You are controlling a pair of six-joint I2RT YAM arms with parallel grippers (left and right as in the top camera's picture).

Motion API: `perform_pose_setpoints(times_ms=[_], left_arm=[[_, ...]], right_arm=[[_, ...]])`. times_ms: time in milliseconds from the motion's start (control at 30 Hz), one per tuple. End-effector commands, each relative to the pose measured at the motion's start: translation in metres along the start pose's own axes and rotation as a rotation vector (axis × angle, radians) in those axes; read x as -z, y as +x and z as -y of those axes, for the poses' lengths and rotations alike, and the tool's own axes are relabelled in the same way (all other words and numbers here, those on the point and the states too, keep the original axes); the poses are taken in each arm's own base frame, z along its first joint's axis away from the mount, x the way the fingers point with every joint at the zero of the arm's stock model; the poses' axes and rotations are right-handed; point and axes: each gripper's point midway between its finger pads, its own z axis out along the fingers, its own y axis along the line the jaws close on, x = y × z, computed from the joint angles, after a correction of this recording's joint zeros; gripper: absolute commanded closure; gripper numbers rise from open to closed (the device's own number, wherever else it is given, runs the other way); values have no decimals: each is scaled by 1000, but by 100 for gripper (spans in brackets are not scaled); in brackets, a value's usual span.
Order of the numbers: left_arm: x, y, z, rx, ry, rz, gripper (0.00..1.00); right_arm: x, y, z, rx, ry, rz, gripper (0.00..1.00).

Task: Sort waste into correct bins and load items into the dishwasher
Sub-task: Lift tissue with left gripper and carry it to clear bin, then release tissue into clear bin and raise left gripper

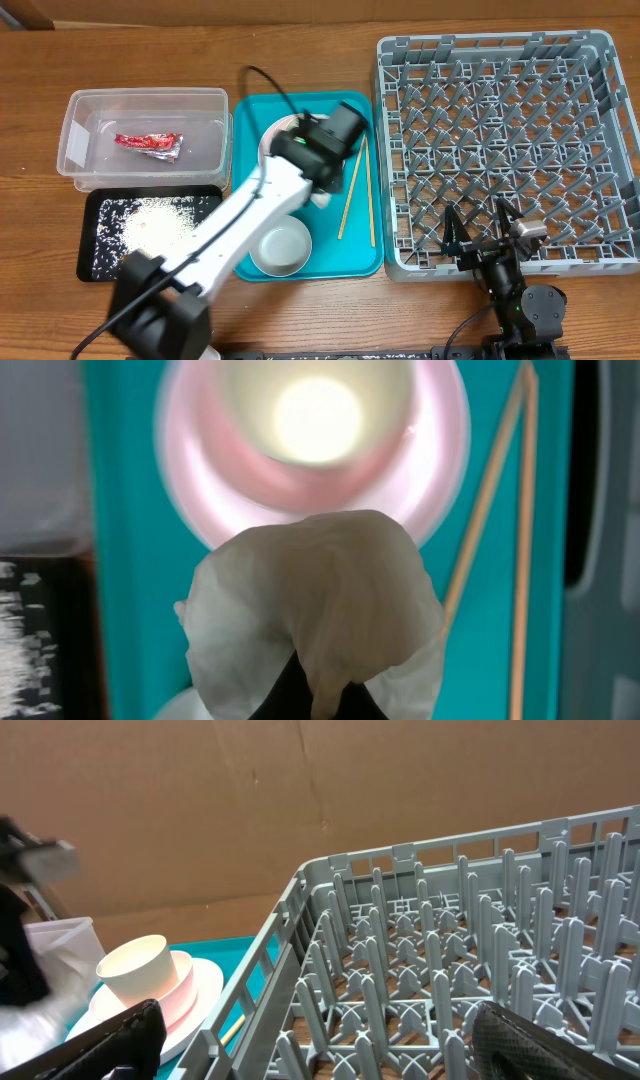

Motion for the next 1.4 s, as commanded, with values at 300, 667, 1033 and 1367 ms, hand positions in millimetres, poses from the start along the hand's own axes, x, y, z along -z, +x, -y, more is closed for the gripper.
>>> perform_pose_setpoints(times_ms=[300,667,1033,1367], left_arm=[[18,-64,-191,491,-180,113,96],[-16,-69,-270,650,-271,97,96],[-18,-78,-283,610,-328,137,43],[14,-89,-287,601,-332,210,2]], right_arm=[[0,1,1,4,3,7,0],[0,1,1,4,3,7,0],[0,1,1,4,3,7,0],[0,1,1,4,3,7,0]])
